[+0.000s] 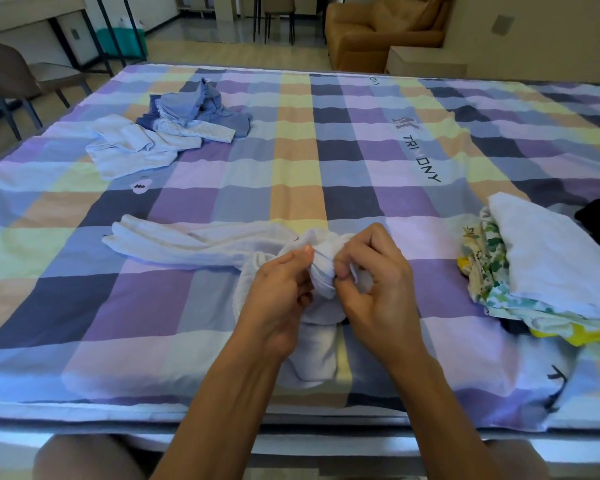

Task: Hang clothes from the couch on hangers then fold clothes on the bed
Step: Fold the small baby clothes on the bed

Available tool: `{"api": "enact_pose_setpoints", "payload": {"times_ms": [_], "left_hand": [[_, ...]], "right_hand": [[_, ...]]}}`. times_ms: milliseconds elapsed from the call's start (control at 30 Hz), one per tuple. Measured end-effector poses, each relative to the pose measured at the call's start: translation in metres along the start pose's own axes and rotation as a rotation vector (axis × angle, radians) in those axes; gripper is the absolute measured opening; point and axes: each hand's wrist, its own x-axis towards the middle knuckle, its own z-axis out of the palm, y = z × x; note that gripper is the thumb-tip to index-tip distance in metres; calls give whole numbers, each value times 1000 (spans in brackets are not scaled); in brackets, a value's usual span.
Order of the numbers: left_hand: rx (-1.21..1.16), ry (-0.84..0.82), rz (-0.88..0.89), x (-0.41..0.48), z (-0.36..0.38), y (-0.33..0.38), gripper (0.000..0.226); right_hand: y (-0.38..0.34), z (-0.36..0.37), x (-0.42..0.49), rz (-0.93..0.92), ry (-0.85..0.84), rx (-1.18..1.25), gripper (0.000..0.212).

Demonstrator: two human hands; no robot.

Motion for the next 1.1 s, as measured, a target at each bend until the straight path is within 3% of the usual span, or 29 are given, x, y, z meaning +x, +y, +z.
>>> {"api": "enact_pose_setpoints", "payload": {"times_ms": [133, 233, 367, 567, 700, 767, 833, 933, 1000, 1100], "left_hand": [[-9, 28, -44, 5, -4, 1, 40], [-28, 8, -30, 4, -8, 3, 40], [72, 10, 148, 0, -8, 7, 28], [371, 46, 465, -1, -11, 14, 22], [519, 31, 539, -5, -7, 14, 21], [547, 25, 548, -5, -8, 14, 20], [551, 30, 559, -4, -10, 15, 18], [567, -137, 569, -5, -14, 15, 14], [696, -249, 584, -5, -22, 8, 31], [934, -195, 677, 1, -27, -4, 37]], "right_hand": [[-1, -3, 0, 116, 41, 12, 9], [-5, -7, 1, 144, 2, -51, 6], [-9, -6, 5, 158, -103, -134, 18], [-4, -4, 4, 327, -198, 318, 19], [-6, -1, 3, 342, -144, 111, 25], [-5, 0, 2, 277, -107, -135, 25], [-4, 1, 2, 204, -86, -226, 25], [0, 0, 4, 243, -56, -37, 28], [-1, -5, 8, 355, -31, 213, 26], [-1, -12, 17, 491, -58, 428, 43]]}}
